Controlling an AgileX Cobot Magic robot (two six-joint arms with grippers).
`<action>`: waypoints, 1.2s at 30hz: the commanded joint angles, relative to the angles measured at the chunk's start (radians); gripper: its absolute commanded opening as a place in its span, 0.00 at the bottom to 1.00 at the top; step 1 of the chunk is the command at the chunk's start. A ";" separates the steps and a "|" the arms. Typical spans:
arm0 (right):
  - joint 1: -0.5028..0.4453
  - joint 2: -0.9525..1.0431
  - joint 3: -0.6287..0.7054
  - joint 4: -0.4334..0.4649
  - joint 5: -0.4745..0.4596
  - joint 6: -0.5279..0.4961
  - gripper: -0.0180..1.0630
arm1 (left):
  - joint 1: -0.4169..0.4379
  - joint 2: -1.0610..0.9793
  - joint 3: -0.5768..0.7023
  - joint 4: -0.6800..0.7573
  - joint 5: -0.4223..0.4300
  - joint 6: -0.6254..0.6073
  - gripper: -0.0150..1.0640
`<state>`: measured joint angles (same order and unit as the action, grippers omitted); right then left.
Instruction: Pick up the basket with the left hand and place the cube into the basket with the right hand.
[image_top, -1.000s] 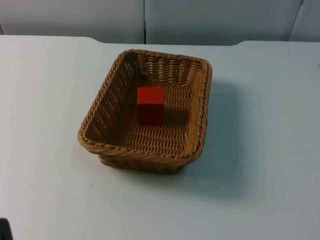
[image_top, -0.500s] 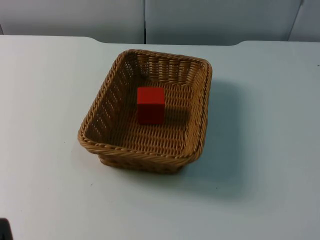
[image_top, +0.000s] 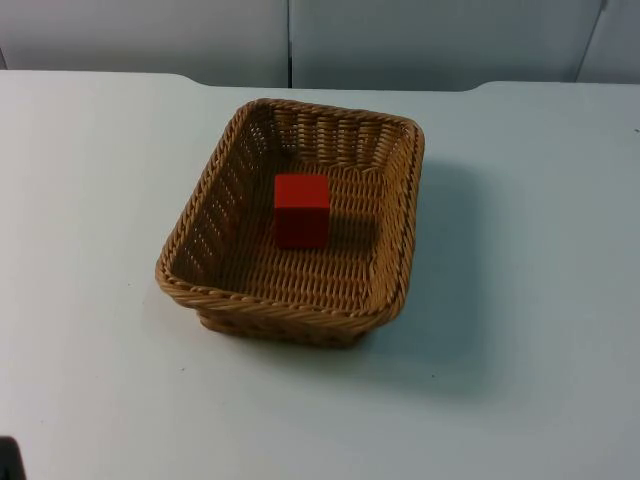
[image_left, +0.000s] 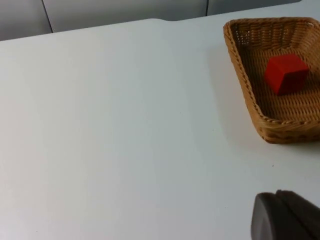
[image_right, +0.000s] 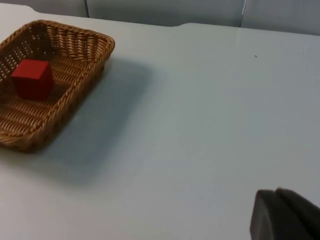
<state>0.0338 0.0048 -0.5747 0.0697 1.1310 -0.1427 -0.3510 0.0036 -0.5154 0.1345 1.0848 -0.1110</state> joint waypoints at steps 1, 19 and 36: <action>0.001 -0.005 0.004 0.007 -0.024 -0.008 0.01 | -0.007 -0.004 0.002 -0.004 -0.002 -0.001 0.01; 0.001 -0.005 0.060 0.070 -0.040 -0.015 0.01 | -0.007 -0.004 0.002 -0.004 -0.002 -0.001 0.01; -0.060 -0.005 0.060 0.092 -0.045 -0.015 0.01 | 0.240 -0.004 0.002 -0.002 -0.002 -0.001 0.01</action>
